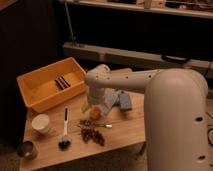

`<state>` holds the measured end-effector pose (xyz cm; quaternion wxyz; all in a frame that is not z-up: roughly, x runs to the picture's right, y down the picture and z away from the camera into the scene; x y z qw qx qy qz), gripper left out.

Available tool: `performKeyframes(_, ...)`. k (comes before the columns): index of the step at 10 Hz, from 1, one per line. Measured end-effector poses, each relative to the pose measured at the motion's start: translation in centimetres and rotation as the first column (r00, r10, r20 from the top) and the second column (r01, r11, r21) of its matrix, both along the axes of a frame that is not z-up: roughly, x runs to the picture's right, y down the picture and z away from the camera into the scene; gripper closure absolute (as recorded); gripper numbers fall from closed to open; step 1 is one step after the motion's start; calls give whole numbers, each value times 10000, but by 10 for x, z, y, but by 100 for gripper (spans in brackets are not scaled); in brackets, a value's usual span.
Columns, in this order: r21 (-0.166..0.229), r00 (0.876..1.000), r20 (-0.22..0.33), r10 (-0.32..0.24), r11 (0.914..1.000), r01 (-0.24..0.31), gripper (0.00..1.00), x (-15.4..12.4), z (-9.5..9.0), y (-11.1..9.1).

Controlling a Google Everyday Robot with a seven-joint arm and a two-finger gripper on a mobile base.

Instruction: Place apple in paper cup

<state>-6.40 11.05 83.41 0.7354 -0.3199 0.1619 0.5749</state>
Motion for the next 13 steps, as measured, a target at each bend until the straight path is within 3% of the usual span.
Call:
performKeyframes(3, -327, 9997, -95, -210, 9993, 207, 20, -2, 16, 2)
performKeyframes(6, -994, 9962, -378, -789, 9922, 748, 20, -10, 31, 11)
performKeyframes(7, -1218, 9951, -402, -901, 9889, 847, 25, -12, 34, 13)
performKeyframes(10, -1708, 9938, -490, -998, 9812, 901, 54, -12, 37, 15)
performKeyframes(13, -1908, 9924, -679, -1029, 9776, 884, 80, -9, 34, 12)
